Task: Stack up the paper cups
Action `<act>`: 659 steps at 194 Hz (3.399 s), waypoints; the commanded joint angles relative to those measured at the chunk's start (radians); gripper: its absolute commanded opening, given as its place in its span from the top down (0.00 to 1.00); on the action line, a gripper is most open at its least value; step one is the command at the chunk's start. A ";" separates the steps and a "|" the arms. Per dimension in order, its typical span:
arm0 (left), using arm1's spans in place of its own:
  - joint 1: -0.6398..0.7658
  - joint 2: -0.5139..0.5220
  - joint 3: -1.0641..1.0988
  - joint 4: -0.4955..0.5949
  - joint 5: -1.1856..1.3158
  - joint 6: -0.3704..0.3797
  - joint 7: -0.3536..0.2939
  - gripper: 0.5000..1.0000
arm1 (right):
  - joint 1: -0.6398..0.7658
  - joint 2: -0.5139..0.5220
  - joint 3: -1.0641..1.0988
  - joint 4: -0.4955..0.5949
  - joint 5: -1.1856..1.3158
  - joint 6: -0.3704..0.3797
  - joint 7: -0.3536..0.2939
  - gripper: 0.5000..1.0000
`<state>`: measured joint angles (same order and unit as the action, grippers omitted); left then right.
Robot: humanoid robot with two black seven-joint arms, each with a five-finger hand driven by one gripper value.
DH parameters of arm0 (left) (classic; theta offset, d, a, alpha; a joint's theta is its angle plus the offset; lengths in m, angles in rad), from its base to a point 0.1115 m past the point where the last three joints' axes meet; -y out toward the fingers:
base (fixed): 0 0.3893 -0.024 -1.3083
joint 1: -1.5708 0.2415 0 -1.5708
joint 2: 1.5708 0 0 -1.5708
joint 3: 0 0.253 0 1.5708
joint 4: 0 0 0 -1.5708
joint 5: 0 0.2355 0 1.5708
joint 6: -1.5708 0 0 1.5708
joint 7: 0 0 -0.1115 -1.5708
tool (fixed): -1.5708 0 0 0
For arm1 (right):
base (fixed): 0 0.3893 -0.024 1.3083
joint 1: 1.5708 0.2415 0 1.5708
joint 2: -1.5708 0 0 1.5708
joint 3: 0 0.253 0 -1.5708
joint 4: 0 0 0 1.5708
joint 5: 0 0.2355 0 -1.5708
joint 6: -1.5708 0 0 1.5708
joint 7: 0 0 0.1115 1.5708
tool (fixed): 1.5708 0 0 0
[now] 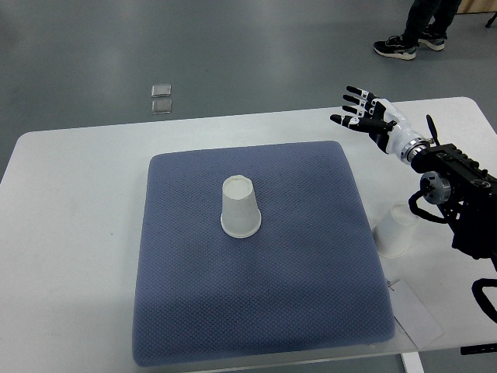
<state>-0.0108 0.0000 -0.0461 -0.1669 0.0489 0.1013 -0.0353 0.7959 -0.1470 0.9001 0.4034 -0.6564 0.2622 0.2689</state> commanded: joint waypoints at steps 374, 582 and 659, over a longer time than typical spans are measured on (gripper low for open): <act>0.000 0.000 0.000 0.000 0.000 0.000 0.000 0.00 | 0.217 -0.947 -0.484 0.798 -0.744 0.246 0.254 0.19; 0.000 0.000 0.000 0.000 0.000 0.000 0.000 0.00 | 0.213 -0.824 -0.810 0.858 -0.879 0.028 0.247 0.20; 0.000 0.000 0.000 0.000 0.000 0.000 0.000 0.00 | 0.201 -0.798 -0.908 0.825 -0.902 -0.060 0.247 0.21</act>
<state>-0.0107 0.0000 -0.0461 -0.1672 0.0490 0.1012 -0.0353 0.9957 -0.9469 0.0303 1.2322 -1.5565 0.2462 0.5154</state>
